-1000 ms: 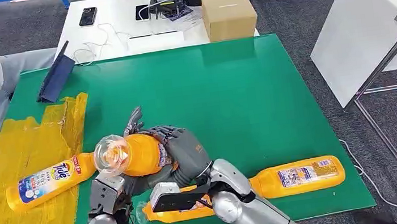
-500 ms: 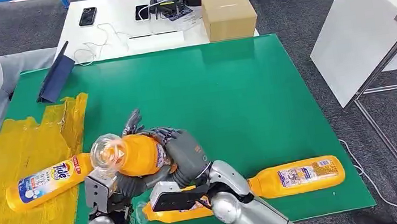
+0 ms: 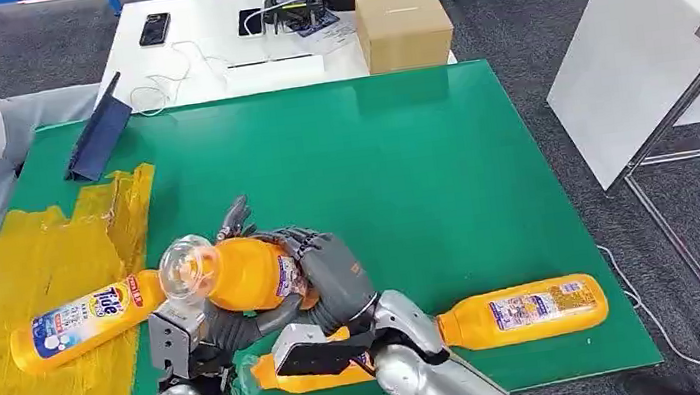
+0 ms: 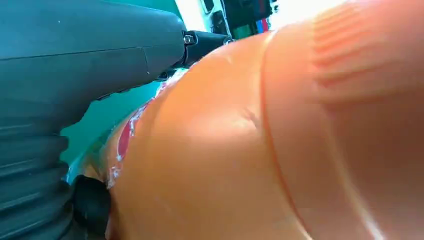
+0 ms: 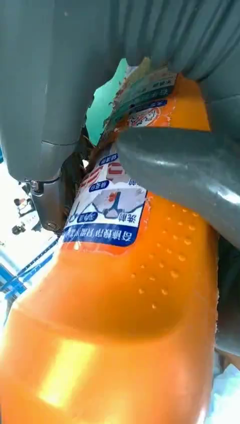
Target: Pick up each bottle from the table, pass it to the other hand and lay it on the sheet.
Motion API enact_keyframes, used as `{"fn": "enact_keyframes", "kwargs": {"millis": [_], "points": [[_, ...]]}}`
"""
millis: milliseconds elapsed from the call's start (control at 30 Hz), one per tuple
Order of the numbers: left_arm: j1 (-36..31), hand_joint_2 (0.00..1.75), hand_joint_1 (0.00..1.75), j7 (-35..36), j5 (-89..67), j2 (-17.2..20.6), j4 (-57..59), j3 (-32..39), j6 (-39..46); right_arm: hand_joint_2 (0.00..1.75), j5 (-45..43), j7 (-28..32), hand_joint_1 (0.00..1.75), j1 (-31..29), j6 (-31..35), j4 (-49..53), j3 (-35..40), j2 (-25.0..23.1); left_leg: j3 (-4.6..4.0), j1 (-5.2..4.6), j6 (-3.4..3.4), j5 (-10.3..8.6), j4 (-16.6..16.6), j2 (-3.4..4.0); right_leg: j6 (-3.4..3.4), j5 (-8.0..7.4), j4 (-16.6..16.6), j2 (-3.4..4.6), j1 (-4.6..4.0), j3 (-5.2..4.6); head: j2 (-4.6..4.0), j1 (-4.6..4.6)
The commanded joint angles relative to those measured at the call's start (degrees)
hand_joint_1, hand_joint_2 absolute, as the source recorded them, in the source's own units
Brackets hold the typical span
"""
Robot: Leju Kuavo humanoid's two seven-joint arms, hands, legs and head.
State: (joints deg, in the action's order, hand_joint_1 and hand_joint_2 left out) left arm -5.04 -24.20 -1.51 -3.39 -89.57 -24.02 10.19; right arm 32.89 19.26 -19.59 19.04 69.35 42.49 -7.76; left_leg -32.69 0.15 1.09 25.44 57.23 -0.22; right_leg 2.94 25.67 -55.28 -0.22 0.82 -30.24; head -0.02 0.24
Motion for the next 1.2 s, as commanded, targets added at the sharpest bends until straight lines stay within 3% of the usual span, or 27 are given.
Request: {"fn": "enact_keyframes", "kwargs": {"millis": [33, 967, 1000, 1033, 1067, 1200], "points": [[-2.65, 1.75, 0.00, 0.21, 0.79, 0.68, 1.93, 3.03, 0.79, 1.75, -0.26, 0.53, 1.75, 0.67, 0.40, -1.30, -1.79, 2.06, 0.08, 0.04, -0.04, -0.01, -0.04, -0.09, -0.07, 0.01, 0.07, -0.09, -0.05, 0.13, 0.00, 0.00], [-1.75, 1.75, 0.00, 0.11, 0.87, 0.85, 1.11, 2.73, 0.96, 1.75, -0.94, 0.58, 1.75, 0.74, 0.27, -3.07, -3.10, 1.74, 0.05, 0.03, -0.02, 0.00, -0.03, -0.03, -0.05, 0.01, 0.04, -0.03, -0.03, 0.09, 0.00, -0.02], [-1.69, 1.75, 0.07, 0.07, 0.89, 0.85, 1.06, 2.69, 0.92, 1.75, -0.97, 0.59, 1.75, 0.77, 0.24, -3.10, -3.14, 1.74, 0.11, 0.06, -0.05, 0.01, -0.05, -0.04, -0.10, 0.01, 0.09, -0.05, -0.07, 0.17, 0.00, -0.02], [-1.60, 1.75, 1.55, 0.07, 0.89, 0.81, 1.00, 2.61, 0.93, 1.75, -1.01, 0.59, 1.75, 0.82, 0.25, -3.15, -3.17, 1.76, 0.12, 0.04, -0.04, 0.01, -0.05, -0.04, -0.09, 0.02, 0.08, -0.04, -0.04, 0.16, 0.00, 0.00], [-1.43, 1.75, 1.75, -0.02, 0.92, 0.78, 0.77, 2.56, 0.96, 1.75, -1.10, 0.63, 1.75, 0.87, 0.20, -3.30, -3.26, 1.73, 0.08, 0.02, -0.03, 0.01, -0.04, -0.03, -0.06, 0.01, 0.05, -0.03, -0.03, 0.12, 0.00, -0.02], [-1.00, 1.75, 1.75, -0.38, 0.91, 0.87, 0.33, 2.18, 0.77, 1.75, -1.20, 0.76, 1.75, 1.18, 0.02, -3.22, -3.30, 1.70, 0.13, 0.04, -0.05, 0.02, -0.05, -0.04, -0.09, 0.03, 0.08, -0.05, -0.05, 0.18, 0.00, -0.02]]}}
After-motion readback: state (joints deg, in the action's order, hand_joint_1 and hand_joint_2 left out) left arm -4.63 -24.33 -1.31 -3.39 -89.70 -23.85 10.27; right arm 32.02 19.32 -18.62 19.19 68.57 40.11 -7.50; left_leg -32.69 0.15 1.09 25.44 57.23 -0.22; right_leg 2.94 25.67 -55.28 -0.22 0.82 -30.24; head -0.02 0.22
